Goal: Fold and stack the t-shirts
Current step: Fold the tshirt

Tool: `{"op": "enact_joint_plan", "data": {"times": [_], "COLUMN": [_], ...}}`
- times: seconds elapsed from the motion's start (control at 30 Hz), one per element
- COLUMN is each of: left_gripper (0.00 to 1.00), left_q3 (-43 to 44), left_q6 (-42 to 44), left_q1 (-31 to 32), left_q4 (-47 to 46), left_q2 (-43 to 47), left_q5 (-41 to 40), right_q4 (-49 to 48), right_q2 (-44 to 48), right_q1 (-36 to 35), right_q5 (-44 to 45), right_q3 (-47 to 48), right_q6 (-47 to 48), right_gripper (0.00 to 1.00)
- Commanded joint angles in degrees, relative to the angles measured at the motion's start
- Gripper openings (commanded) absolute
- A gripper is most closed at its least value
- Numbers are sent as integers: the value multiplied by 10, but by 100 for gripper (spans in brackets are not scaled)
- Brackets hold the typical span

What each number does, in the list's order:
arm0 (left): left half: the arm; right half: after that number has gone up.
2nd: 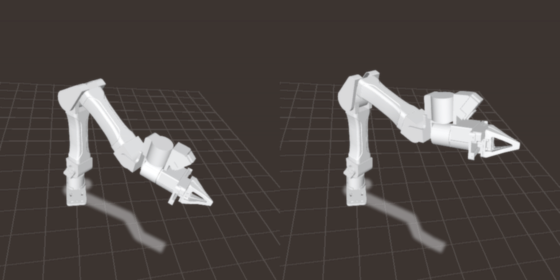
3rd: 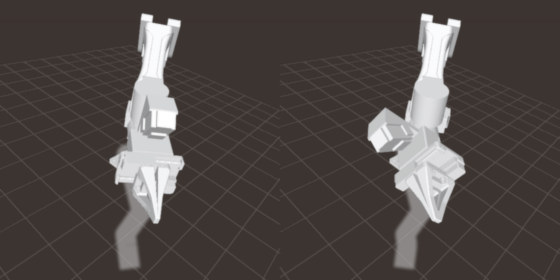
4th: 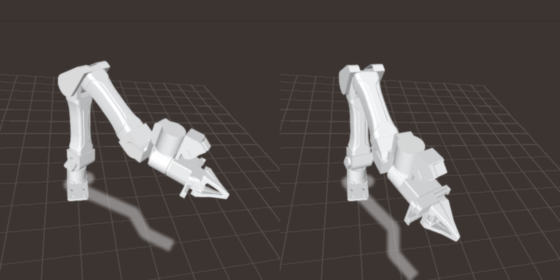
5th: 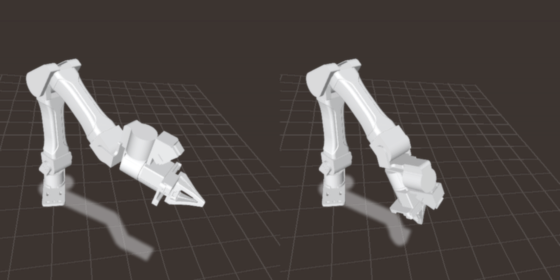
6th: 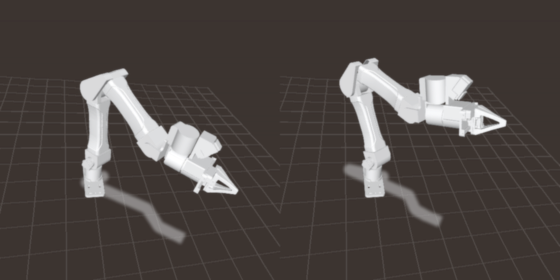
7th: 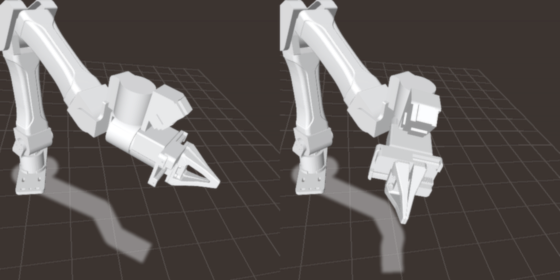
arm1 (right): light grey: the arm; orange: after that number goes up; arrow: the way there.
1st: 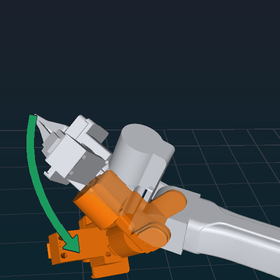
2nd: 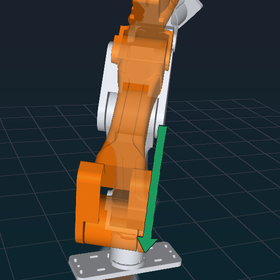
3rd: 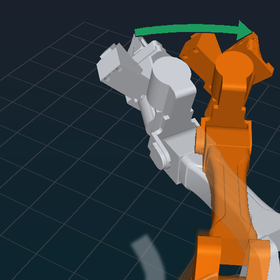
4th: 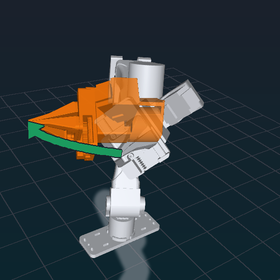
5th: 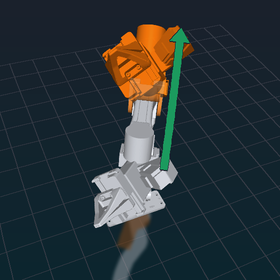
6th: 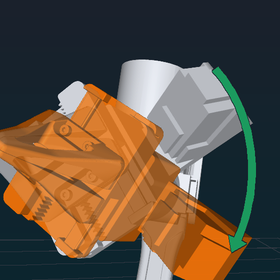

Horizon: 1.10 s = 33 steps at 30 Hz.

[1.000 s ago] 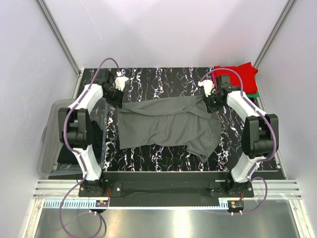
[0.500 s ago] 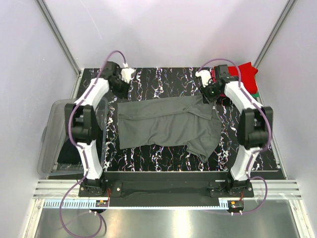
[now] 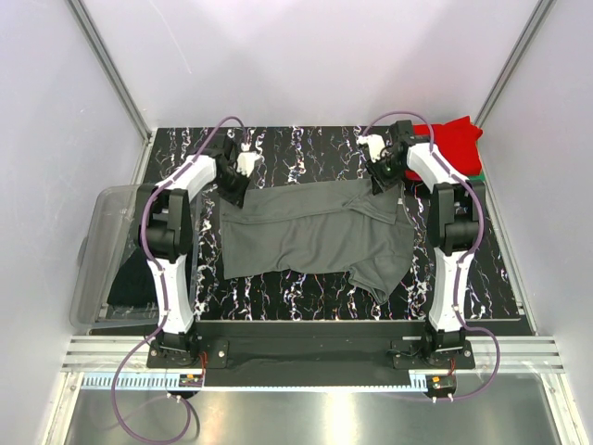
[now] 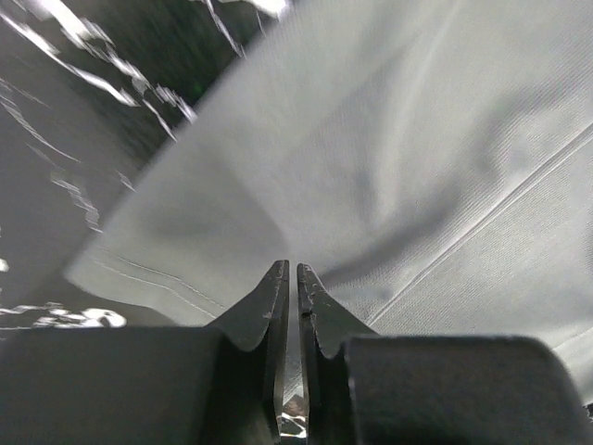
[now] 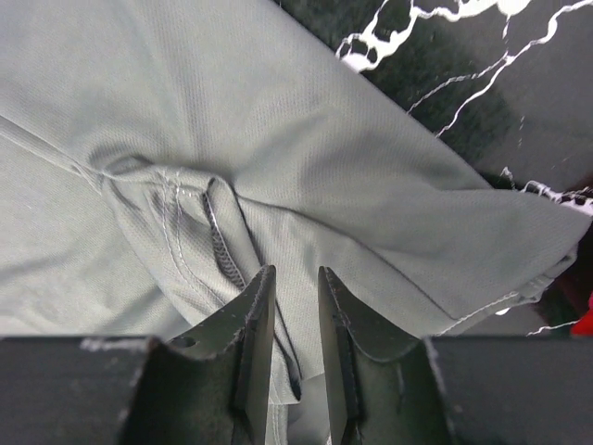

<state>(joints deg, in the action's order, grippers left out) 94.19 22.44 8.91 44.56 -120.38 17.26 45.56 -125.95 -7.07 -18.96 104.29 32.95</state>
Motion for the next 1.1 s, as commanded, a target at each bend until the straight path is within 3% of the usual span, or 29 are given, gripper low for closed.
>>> {"op": "enact_joint_plan", "data": {"times": [0.0, 0.47, 1.07], "left_gripper": [11, 9, 6], "left_q3": [-29, -145, -84], "left_q6": [1, 33, 34], "left_q1": [-2, -3, -5], "left_q4": [1, 19, 19], "left_q2": [33, 165, 70], "left_q5": [-20, -44, -72], "right_q4": [13, 20, 39], "right_q2": [-17, -23, -49], "right_q1": [-1, -19, -34], "right_q5": [-20, -42, -42], "right_q3": [37, 39, 58], "right_q6": [-13, -17, -14], "right_gripper": [32, 31, 30]}}
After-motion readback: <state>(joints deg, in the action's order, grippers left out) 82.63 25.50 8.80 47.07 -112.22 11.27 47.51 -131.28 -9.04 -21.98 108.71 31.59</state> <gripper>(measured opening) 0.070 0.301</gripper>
